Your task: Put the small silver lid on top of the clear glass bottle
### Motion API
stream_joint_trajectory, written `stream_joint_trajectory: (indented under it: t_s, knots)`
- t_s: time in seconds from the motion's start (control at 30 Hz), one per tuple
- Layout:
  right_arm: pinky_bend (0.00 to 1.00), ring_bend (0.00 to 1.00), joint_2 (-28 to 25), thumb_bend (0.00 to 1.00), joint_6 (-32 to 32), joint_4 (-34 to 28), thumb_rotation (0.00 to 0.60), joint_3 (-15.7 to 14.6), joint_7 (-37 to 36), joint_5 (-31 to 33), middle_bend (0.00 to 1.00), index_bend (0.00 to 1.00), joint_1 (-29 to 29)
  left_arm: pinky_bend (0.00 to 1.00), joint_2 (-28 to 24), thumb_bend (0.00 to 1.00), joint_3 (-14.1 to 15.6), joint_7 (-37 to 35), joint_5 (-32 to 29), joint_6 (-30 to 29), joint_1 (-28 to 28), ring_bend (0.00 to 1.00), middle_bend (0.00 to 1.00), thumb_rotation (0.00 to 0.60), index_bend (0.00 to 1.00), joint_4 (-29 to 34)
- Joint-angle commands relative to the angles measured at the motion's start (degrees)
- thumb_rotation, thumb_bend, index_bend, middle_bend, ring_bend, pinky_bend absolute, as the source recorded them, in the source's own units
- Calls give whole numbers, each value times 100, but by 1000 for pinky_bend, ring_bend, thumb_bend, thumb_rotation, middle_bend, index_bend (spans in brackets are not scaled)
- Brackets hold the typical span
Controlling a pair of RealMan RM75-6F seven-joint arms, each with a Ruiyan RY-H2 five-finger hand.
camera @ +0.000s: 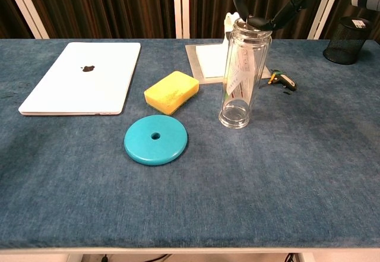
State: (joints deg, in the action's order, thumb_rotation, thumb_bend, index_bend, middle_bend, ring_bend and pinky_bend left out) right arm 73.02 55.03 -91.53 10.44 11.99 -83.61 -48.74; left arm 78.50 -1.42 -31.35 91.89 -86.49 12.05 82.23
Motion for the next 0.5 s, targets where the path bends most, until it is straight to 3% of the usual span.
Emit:
stream_joint_trajectory:
  t_s: [0.03, 0.5]
  knots:
    - [0, 0, 3, 373, 0, 4, 600, -8, -2, 1, 89, 686, 0, 185, -2, 46, 2, -5, 1, -1, -2, 155, 162, 600, 146, -1]
    - [0, 0, -36, 370, 50, -11, 600, -34, -33, -43, 89, 670, 17, 185, -15, 46, 3, -8, 1, 27, 9, 155, 161, 600, 146, 6]
